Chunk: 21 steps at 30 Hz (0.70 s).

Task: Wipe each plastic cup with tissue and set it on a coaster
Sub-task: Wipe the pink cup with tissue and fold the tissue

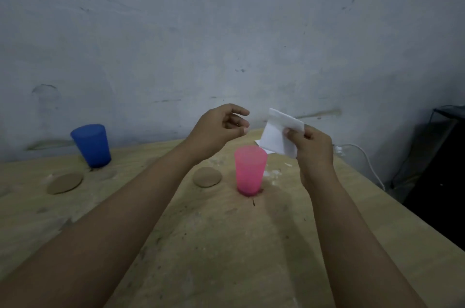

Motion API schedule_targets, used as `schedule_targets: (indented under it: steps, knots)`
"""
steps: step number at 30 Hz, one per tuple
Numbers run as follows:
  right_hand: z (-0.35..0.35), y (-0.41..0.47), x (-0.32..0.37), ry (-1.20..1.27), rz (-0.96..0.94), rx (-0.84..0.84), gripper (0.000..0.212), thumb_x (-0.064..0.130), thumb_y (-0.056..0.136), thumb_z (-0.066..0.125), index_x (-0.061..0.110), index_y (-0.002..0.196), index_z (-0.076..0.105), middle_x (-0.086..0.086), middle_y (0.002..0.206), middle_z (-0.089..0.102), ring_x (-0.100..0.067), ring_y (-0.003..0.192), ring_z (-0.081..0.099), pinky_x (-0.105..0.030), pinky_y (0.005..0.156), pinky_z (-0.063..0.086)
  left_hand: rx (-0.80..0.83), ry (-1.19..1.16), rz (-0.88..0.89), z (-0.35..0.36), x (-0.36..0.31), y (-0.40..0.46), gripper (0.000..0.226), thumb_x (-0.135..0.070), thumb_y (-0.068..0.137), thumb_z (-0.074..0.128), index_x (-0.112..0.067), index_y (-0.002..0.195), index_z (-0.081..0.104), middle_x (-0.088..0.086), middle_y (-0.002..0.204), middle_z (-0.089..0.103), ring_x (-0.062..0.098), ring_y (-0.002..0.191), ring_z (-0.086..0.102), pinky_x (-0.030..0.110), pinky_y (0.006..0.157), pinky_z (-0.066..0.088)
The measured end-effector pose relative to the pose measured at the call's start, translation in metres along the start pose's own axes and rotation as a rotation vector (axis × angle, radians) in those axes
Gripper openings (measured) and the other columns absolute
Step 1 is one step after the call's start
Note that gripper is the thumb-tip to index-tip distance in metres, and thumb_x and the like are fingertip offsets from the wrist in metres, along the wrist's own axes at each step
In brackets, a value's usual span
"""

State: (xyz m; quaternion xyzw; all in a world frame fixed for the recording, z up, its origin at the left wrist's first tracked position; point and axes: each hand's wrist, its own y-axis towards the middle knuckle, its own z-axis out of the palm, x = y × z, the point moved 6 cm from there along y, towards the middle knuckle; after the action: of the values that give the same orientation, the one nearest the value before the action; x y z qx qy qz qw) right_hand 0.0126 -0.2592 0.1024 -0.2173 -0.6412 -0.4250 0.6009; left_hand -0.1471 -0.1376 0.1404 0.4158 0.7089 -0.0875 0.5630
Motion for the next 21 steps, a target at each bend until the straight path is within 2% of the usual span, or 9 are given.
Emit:
schedule_targets:
  steps: [3, 6, 8, 10, 13, 17, 19, 21]
  knots:
    - [-0.014, -0.01, -0.018, 0.073, 0.059, -0.147, 0.006, 0.01, 0.086, 0.061, 0.012, 0.086, 0.066, -0.002, 0.077, 0.059, -0.013, 0.069, 0.051, -0.026, 0.059, 0.04, -0.052, 0.009, 0.02, 0.0, 0.011, -0.02, 0.03, -0.003, 0.083, 0.068, -0.016, 0.109, 0.063, 0.001, 0.099, 0.068, 0.017, 0.094, 0.065, 0.024, 0.088, 0.053]
    - [-0.024, -0.019, -0.031, 0.147, 0.096, -0.278, 0.014, 0.007, 0.088, 0.058, 0.011, 0.098, 0.067, 0.003, 0.079, 0.06, -0.011, 0.071, 0.053, -0.022, 0.058, 0.042, -0.088, 0.058, 0.023, 0.006, 0.031, -0.039, 0.033, -0.003, 0.081, 0.07, -0.02, 0.108, 0.061, -0.005, 0.103, 0.065, 0.011, 0.1, 0.062, 0.02, 0.087, 0.05]
    - [-0.026, -0.023, -0.042, 0.185, 0.126, -0.337, 0.021, 0.006, 0.088, 0.057, 0.009, 0.106, 0.067, 0.003, 0.086, 0.063, -0.013, 0.078, 0.057, -0.021, 0.062, 0.044, -0.113, 0.079, 0.014, 0.011, 0.048, -0.048, 0.038, -0.005, 0.081, 0.071, -0.024, 0.11, 0.058, -0.006, 0.109, 0.063, 0.008, 0.104, 0.06, 0.018, 0.087, 0.046]
    - [-0.026, -0.026, -0.056, 0.226, 0.163, -0.378, 0.026, 0.005, 0.089, 0.055, 0.01, 0.111, 0.068, 0.003, 0.098, 0.065, -0.013, 0.089, 0.06, -0.02, 0.072, 0.047, -0.144, 0.083, -0.009, 0.018, 0.065, -0.055, 0.043, -0.005, 0.08, 0.071, -0.025, 0.115, 0.056, -0.004, 0.117, 0.059, 0.008, 0.108, 0.057, 0.014, 0.087, 0.043]
    - [-0.02, -0.031, -0.078, 0.246, 0.203, -0.371, 0.029, 0.004, 0.091, 0.051, 0.012, 0.114, 0.067, 0.005, 0.11, 0.065, -0.014, 0.104, 0.061, -0.029, 0.092, 0.049, -0.21, 0.067, -0.073, 0.029, 0.087, -0.058, 0.054, -0.006, 0.078, 0.072, -0.021, 0.126, 0.051, -0.003, 0.126, 0.053, 0.009, 0.114, 0.053, 0.014, 0.09, 0.041]
    - [-0.011, -0.034, -0.108, 0.285, 0.286, -0.353, 0.028, 0.007, 0.093, 0.049, 0.006, 0.118, 0.063, -0.008, 0.116, 0.065, -0.021, 0.1, 0.061, -0.034, 0.084, 0.053, -0.207, 0.042, -0.155, 0.051, 0.118, -0.052, 0.074, -0.013, 0.072, 0.079, -0.022, 0.136, 0.042, -0.004, 0.138, 0.046, 0.012, 0.125, 0.045, 0.027, 0.101, 0.039]
    - [-0.009, -0.03, -0.116, 0.28, 0.287, -0.325, 0.027, 0.006, 0.093, 0.051, 0.008, 0.116, 0.064, -0.008, 0.119, 0.065, -0.021, 0.108, 0.061, -0.04, 0.095, 0.051, -0.179, -0.027, -0.179, 0.063, 0.126, -0.049, 0.083, -0.016, 0.07, 0.082, -0.027, 0.139, 0.039, -0.009, 0.141, 0.043, 0.009, 0.128, 0.041, 0.021, 0.094, 0.037]
    - [-0.01, -0.024, -0.121, 0.257, 0.28, -0.293, 0.027, 0.005, 0.092, 0.052, 0.01, 0.114, 0.066, -0.003, 0.122, 0.064, -0.018, 0.113, 0.06, -0.04, 0.1, 0.048, -0.175, -0.12, -0.191, 0.072, 0.131, -0.048, 0.086, -0.018, 0.069, 0.083, -0.033, 0.14, 0.036, -0.012, 0.14, 0.043, 0.008, 0.127, 0.04, 0.021, 0.091, 0.037]
